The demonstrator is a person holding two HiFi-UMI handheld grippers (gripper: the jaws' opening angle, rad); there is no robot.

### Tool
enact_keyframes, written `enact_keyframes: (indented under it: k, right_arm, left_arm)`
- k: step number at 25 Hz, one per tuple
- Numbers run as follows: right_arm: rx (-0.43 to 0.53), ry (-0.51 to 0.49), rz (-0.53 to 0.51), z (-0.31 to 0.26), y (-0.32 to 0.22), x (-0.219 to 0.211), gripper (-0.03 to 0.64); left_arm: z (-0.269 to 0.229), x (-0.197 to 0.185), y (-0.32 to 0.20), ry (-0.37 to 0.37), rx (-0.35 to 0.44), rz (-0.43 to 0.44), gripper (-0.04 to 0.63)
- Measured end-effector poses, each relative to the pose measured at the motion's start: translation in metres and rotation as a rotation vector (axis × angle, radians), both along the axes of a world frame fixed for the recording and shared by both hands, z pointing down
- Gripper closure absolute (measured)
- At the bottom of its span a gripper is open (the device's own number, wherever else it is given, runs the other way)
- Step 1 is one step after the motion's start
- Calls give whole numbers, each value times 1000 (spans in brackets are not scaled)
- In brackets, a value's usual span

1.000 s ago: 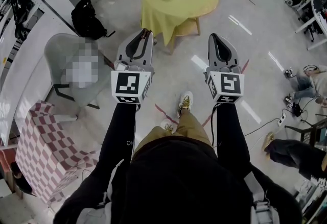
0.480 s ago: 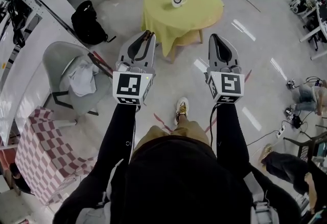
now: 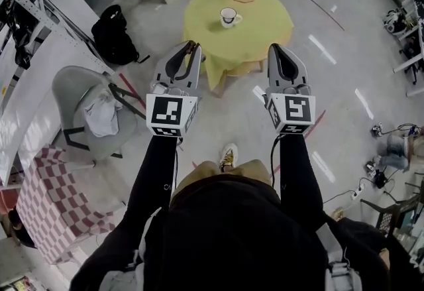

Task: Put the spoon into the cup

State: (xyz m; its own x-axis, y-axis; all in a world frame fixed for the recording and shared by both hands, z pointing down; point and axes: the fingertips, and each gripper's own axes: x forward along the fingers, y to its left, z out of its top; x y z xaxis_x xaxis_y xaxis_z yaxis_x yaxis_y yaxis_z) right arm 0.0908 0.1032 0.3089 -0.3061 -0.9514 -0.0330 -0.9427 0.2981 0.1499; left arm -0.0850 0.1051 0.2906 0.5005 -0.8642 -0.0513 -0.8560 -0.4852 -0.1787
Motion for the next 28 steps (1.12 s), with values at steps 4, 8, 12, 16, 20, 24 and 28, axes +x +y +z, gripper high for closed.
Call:
enact_keyframes:
  k: [4, 8, 12, 16, 20, 24, 28]
  right_arm:
    - [-1, 2, -37, 2, -25, 8, 591]
    - [-5, 0, -57, 6, -44, 15, 591]
    - [-5, -3, -68, 8, -59, 22, 591]
    - [-12, -7, -71, 10, -73, 24, 591]
    - [-18, -13, -73, 14, -91, 21, 591]
    - [-14, -7, -75, 17, -118, 18, 591]
    - [-14, -4, -69, 16, -151, 14, 591]
  left_arm:
    - [0, 13, -26, 8, 8, -23, 538]
    - [1, 23, -48, 11, 10, -39, 538]
    - [1, 30, -61, 12, 11, -45, 538]
    - [5, 29, -72, 9, -3, -51, 538]
    - [11, 28, -88, 0, -19, -47, 538]
    - [16, 30, -116, -5, -24, -29, 538]
    - [18, 33, -152, 5, -22, -9, 538]
